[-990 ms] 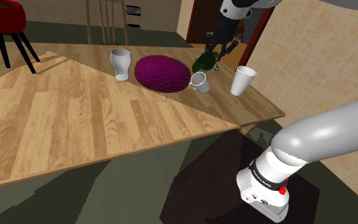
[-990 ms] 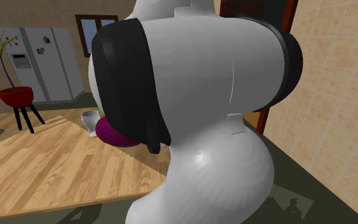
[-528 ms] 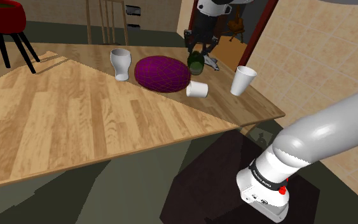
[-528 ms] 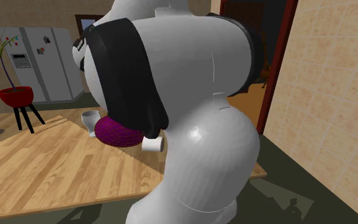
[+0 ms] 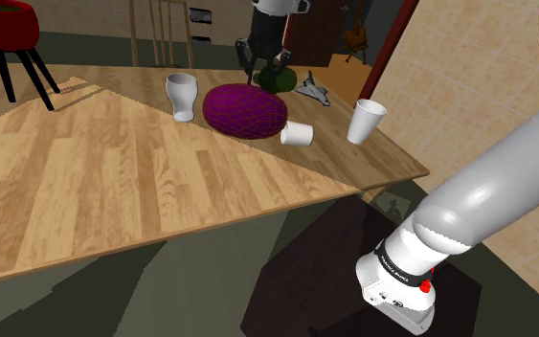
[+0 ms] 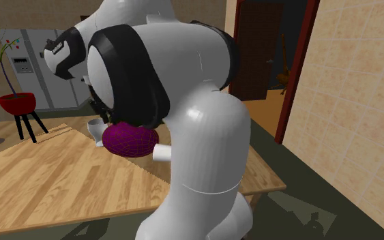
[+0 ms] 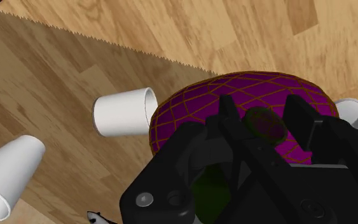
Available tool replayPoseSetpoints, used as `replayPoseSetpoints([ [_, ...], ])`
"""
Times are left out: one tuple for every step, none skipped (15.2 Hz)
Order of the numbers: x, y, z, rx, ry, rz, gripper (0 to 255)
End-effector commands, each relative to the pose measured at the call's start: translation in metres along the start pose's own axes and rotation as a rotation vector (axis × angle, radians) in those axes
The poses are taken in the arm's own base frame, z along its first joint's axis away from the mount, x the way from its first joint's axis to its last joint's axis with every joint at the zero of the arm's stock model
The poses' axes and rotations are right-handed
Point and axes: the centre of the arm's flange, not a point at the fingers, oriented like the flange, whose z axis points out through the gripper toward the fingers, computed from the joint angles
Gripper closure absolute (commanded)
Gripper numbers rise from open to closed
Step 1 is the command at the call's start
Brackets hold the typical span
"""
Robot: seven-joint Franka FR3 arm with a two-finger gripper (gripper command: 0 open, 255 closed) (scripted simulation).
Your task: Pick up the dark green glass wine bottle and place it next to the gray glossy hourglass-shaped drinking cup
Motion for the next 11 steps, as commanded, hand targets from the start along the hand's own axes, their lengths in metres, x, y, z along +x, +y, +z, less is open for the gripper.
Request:
replayPoseSetpoints([
  [-0.011, -0.027, 0.001, 0.002, 0.000, 0.000, 255],
  [-0.016, -0.039, 0.000, 0.002, 0.000, 0.000, 255],
  [-0.021, -0.051, 0.000, 0.002, 0.000, 0.000, 255],
  [-0.026, -0.063, 0.000, 0.002, 0.000, 0.000, 255],
  [-0.030, -0.076, 0.000, 0.002, 0.000, 0.000, 255],
  [-0.035, -0.088, 0.000, 0.002, 0.000, 0.000, 255],
  [-0.040, -0.100, -0.001, 0.002, 0.000, 0.000, 255],
  [-0.045, -0.113, -0.001, 0.002, 0.000, 0.000, 255],
  [-0.050, -0.125, -0.001, 0.002, 0.000, 0.000, 255],
  [-0.054, -0.137, -0.001, 0.002, 0.000, 0.000, 255],
  [-0.059, -0.150, -0.001, 0.002, 0.000, 0.000, 255],
])
